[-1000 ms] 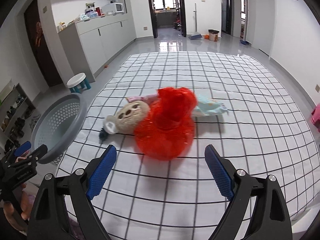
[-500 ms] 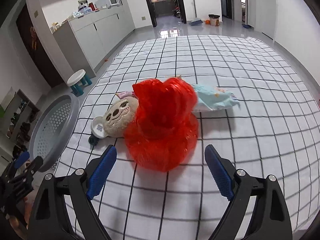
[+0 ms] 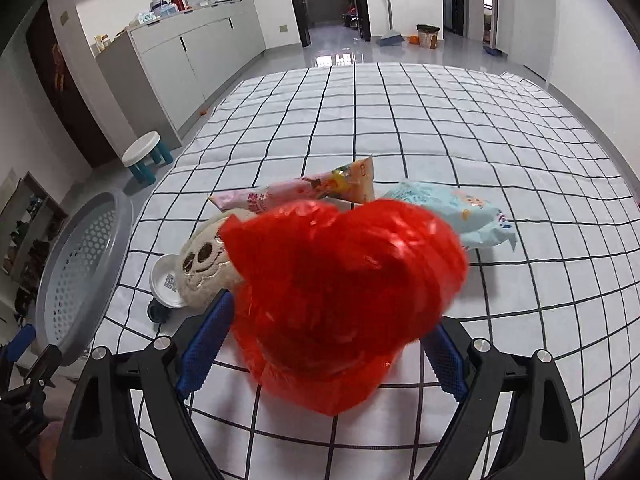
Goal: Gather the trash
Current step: 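Close the right tool on the red plastic bag and lift it, then grasp the plush sloth toy with the left tool while the right tool holds the bag, then carry the sloth toy and red bag over the grey basket with both tools, then open both tools to drop the sloth and red bag into the basket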
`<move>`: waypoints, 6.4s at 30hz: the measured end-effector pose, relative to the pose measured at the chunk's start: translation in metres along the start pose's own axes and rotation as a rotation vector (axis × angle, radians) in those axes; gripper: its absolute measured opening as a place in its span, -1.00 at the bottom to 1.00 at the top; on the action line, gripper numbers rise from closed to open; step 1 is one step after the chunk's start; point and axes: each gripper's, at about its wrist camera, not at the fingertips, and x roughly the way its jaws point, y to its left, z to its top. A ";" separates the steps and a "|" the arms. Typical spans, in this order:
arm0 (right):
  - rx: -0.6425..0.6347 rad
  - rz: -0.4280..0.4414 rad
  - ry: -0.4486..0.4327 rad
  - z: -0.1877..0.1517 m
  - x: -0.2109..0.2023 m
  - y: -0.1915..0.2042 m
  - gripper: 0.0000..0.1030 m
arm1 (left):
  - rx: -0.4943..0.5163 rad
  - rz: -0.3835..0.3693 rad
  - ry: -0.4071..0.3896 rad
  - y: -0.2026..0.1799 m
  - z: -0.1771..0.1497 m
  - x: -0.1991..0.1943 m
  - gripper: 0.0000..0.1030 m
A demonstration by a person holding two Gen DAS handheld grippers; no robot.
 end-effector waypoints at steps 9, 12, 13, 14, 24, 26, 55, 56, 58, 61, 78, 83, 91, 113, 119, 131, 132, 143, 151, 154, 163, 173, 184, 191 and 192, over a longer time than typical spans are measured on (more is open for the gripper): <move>-0.029 -0.005 0.000 0.001 0.001 0.005 0.22 | -0.002 0.001 0.001 0.001 0.001 0.001 0.74; -0.034 -0.005 0.003 0.000 0.000 0.005 -0.04 | -0.007 0.002 -0.002 0.001 0.001 0.000 0.74; -0.033 -0.002 0.003 0.000 -0.001 0.004 -0.11 | -0.009 0.003 -0.002 0.001 0.001 0.000 0.74; -0.031 0.001 0.003 0.000 -0.002 0.003 -0.14 | -0.012 0.003 -0.001 0.001 0.001 0.000 0.74; 0.009 0.003 -0.002 -0.012 -0.022 -0.008 -0.26 | 0.006 0.000 0.003 -0.012 -0.008 -0.006 0.74; 0.021 0.001 -0.005 -0.015 -0.027 -0.012 -0.27 | 0.016 0.001 0.004 -0.016 -0.010 -0.008 0.74; 0.126 -0.009 -0.083 -0.045 -0.085 -0.082 -0.28 | 0.074 -0.072 0.030 -0.094 0.009 -0.001 0.74; 0.130 -0.006 -0.084 -0.046 -0.086 -0.084 -0.27 | 0.075 -0.076 0.033 -0.097 0.011 0.002 0.74; 0.141 -0.003 -0.086 -0.049 -0.089 -0.088 -0.27 | 0.077 -0.087 0.041 -0.106 0.014 0.008 0.74; 0.164 0.003 -0.088 -0.054 -0.096 -0.097 -0.27 | 0.083 -0.105 0.050 -0.118 0.022 0.016 0.74; 0.261 0.013 -0.130 -0.062 -0.116 -0.130 -0.27 | 0.146 -0.153 0.071 -0.180 0.056 0.058 0.74; 0.251 0.041 -0.127 -0.061 -0.115 -0.129 -0.28 | 0.157 -0.144 0.089 -0.189 0.058 0.074 0.74; 0.245 0.070 -0.116 -0.058 -0.112 -0.126 -0.27 | 0.164 -0.149 0.109 -0.197 0.056 0.086 0.33; 0.179 0.125 -0.114 -0.049 -0.107 -0.083 -0.27 | 0.112 -0.130 -0.011 -0.122 0.047 -0.012 0.26; 0.118 0.182 -0.104 -0.041 -0.102 -0.035 -0.27 | 0.067 -0.073 -0.044 -0.074 0.049 -0.033 0.26; -0.030 0.304 -0.047 -0.012 -0.081 0.074 -0.28 | -0.016 0.038 -0.044 0.021 0.047 -0.032 0.26; -0.042 0.310 -0.042 -0.010 -0.079 0.083 -0.28 | -0.022 0.044 -0.046 0.027 0.048 -0.031 0.26; -0.155 0.352 -0.031 0.036 -0.048 0.169 -0.28 | -0.092 0.109 -0.046 0.090 0.064 -0.008 0.27; -0.218 0.358 0.024 0.051 -0.002 0.214 -0.28 | -0.164 0.125 -0.008 0.118 0.063 0.020 0.27; -0.231 0.365 0.046 0.048 0.011 0.219 -0.27 | -0.172 0.128 0.007 0.123 0.060 0.027 0.27; -0.250 0.383 0.086 0.047 0.031 0.238 -0.27 | -0.157 0.127 0.037 0.120 0.055 0.041 0.29; -0.251 0.390 0.099 0.047 0.038 0.238 -0.27 | -0.190 0.136 0.043 0.126 0.052 0.044 0.33; -0.273 0.395 0.054 0.045 0.031 0.245 0.39 | -0.211 0.154 0.019 0.131 0.051 0.038 0.55; -0.274 0.389 0.045 0.044 0.031 0.241 0.39 | -0.219 0.161 0.015 0.133 0.051 0.036 0.59; -0.272 0.388 0.046 0.044 0.031 0.240 0.39 | -0.220 0.162 0.014 0.133 0.051 0.037 0.59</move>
